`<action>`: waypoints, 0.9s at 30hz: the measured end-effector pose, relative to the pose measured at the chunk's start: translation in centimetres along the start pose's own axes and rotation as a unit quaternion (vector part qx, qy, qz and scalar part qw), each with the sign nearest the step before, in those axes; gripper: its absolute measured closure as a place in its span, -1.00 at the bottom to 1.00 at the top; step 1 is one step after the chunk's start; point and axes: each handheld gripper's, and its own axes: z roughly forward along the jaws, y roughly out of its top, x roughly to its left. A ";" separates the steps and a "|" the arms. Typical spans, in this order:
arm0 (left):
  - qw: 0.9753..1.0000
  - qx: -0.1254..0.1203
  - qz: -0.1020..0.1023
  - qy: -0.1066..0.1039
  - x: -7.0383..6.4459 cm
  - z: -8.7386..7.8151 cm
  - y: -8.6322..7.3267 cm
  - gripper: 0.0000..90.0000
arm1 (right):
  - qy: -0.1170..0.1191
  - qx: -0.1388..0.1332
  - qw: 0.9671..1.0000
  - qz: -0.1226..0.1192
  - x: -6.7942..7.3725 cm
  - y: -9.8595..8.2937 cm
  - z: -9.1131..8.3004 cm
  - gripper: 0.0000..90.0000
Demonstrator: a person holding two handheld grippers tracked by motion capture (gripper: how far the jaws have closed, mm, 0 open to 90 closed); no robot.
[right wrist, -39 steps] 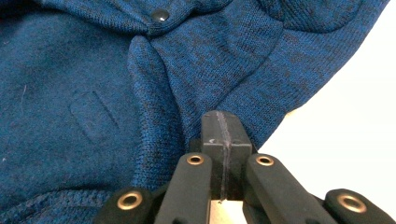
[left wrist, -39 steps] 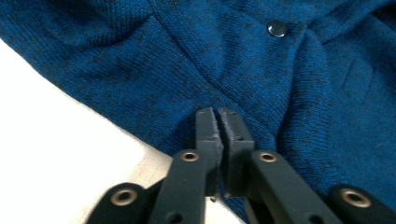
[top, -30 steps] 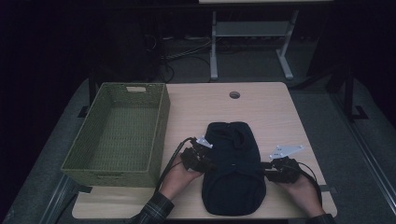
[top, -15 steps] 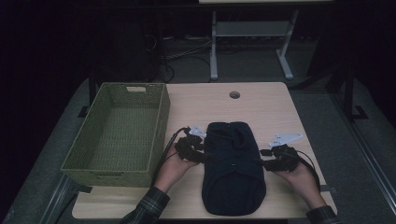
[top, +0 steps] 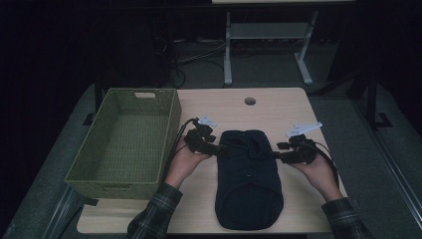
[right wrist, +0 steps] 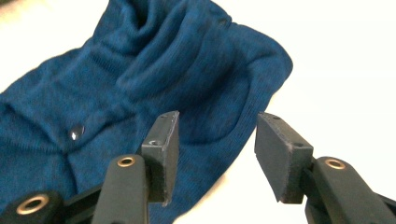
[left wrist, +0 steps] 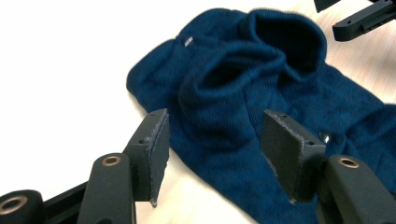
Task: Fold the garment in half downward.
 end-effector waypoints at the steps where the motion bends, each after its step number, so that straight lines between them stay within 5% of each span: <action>1: 1.000 -0.001 0.001 0.002 0.1 0.1 0.3 -0.07 | 0.000 0.000 1.000 -0.001 -0.2 0.3 0.0 0.10; 14: 0.999 0.013 0.003 0.036 2.8 1.5 3.7 -0.06 | -0.001 -0.006 1.000 0.008 -2.7 3.3 1.1 0.11; 27: 0.998 0.042 -0.002 0.048 5.1 6.1 4.6 -0.03 | -0.006 -0.006 1.000 0.013 -3.8 4.8 2.8 0.11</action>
